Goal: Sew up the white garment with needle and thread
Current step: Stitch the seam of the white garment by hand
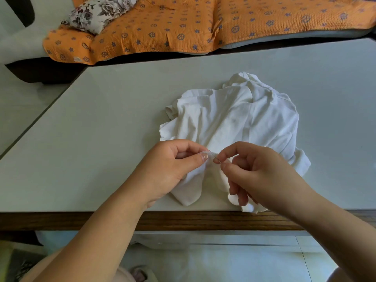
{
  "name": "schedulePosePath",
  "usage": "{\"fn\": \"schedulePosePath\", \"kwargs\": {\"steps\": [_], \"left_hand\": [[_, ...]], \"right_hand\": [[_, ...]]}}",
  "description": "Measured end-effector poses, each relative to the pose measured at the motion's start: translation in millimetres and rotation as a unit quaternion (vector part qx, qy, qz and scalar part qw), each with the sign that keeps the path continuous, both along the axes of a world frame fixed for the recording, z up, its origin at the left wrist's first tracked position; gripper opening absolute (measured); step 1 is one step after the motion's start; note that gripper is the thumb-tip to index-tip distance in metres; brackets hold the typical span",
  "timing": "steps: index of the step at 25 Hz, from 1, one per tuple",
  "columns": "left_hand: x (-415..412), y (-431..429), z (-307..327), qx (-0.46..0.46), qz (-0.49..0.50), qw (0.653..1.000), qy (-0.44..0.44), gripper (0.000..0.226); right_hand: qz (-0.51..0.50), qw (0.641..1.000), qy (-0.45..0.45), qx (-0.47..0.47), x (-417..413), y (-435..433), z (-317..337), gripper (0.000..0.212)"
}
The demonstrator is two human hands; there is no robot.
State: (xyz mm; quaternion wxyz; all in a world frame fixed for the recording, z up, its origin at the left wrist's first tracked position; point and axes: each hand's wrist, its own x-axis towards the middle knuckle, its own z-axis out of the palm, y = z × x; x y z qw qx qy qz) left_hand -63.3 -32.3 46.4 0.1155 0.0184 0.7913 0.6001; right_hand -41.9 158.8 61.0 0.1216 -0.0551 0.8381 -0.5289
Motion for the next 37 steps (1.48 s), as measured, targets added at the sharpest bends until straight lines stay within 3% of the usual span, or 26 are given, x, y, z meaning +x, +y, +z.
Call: {"fn": "schedulePosePath", "kwargs": {"steps": [15,22,25,32,37], "left_hand": [[2,1,0,-0.006,-0.003,1.000,0.020,0.006],[5,9,-5,-0.059,-0.009,0.996,0.068,0.004],[5,11,-3,-0.069,0.025,0.995,0.074,0.002],[9,20,-5,-0.127,0.014,0.982,0.142,0.024],[9,20,-4,-0.145,0.010,0.978,0.149,0.018]], "right_hand": [[-0.006,1.000,0.008,-0.005,-1,-1,-6,0.020],[-0.040,0.999,0.025,-0.007,-4,-7,-16,0.010],[-0.050,0.998,0.017,-0.034,-3,-8,-16,0.008],[-0.062,0.989,-0.017,-0.134,-5,-11,-14,0.006],[-0.081,0.989,-0.024,-0.118,-5,-9,-10,0.008]]}}
